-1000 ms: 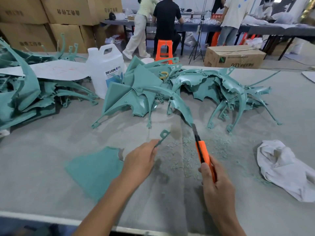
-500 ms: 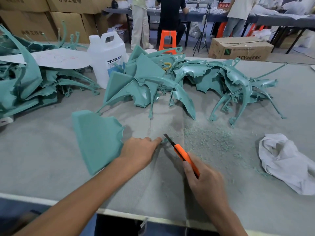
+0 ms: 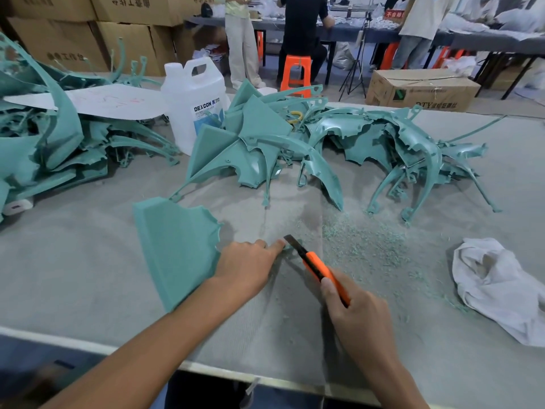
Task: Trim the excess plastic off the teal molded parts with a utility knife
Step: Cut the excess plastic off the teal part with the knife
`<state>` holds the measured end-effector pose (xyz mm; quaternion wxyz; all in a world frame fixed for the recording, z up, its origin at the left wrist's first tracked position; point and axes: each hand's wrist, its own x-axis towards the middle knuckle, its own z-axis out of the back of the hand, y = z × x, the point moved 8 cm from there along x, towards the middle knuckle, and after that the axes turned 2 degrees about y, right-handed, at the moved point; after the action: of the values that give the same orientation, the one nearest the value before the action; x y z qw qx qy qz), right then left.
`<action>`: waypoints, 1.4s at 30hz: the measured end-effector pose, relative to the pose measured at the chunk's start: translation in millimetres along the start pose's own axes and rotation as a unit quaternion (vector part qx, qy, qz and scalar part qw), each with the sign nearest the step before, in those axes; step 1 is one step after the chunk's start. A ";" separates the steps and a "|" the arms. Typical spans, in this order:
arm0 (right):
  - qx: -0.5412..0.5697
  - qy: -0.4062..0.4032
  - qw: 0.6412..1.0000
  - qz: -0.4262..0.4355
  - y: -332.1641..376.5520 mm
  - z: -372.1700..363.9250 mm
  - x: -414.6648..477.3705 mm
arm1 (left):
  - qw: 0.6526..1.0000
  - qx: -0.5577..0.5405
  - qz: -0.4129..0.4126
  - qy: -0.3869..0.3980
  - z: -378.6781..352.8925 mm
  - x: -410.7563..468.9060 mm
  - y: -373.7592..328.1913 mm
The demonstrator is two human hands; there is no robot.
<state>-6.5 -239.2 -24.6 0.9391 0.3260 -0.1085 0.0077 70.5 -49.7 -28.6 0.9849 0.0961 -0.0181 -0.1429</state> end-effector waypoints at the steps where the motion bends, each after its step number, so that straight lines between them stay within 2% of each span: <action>1: 0.007 -0.003 1.000 -0.013 -4.4 0.6 1.3 | 1.000 0.000 0.001 -0.002 0.2 -0.2 0.0; 3: 0.029 -0.025 0.999 -0.038 -11.9 6.0 1.8 | 1.000 -0.006 0.004 -0.007 0.6 -0.5 -0.4; 7: 0.017 -0.016 1.000 -0.008 -2.6 3.3 -1.8 | 1.000 -0.006 0.005 -0.013 0.9 -0.7 -0.1; 13: 0.045 -0.053 0.997 -0.037 -13.2 8.8 2.7 | 0.999 -0.033 0.003 -0.038 -1.1 -1.0 4.5; 18: 0.109 -0.037 0.992 -0.053 -18.7 7.3 2.9 | 0.990 -0.089 -0.018 -0.113 2.3 -10.6 12.9; 22: 0.126 -0.010 0.991 -0.050 -18.5 3.4 5.5 | 0.983 -0.067 -0.046 -0.162 9.9 -18.5 8.5; 29: 0.280 0.052 0.956 -0.071 -24.2 -0.9 7.7 | 0.982 -0.066 -0.037 -0.173 12.9 -22.3 7.1; 35: 0.256 0.078 0.961 -0.072 -27.2 0.4 14.0 | 0.982 -0.055 -0.038 -0.178 12.1 -23.8 5.6; 42: 0.212 0.046 0.974 -0.059 -25.6 2.7 10.9 | 0.978 -0.065 -0.052 -0.189 12.5 -26.1 3.7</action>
<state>5.8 -261.6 -35.9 0.8513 0.5229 -0.0415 -0.0099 45.8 -41.1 -15.9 0.9591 0.0038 -0.1893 -0.2105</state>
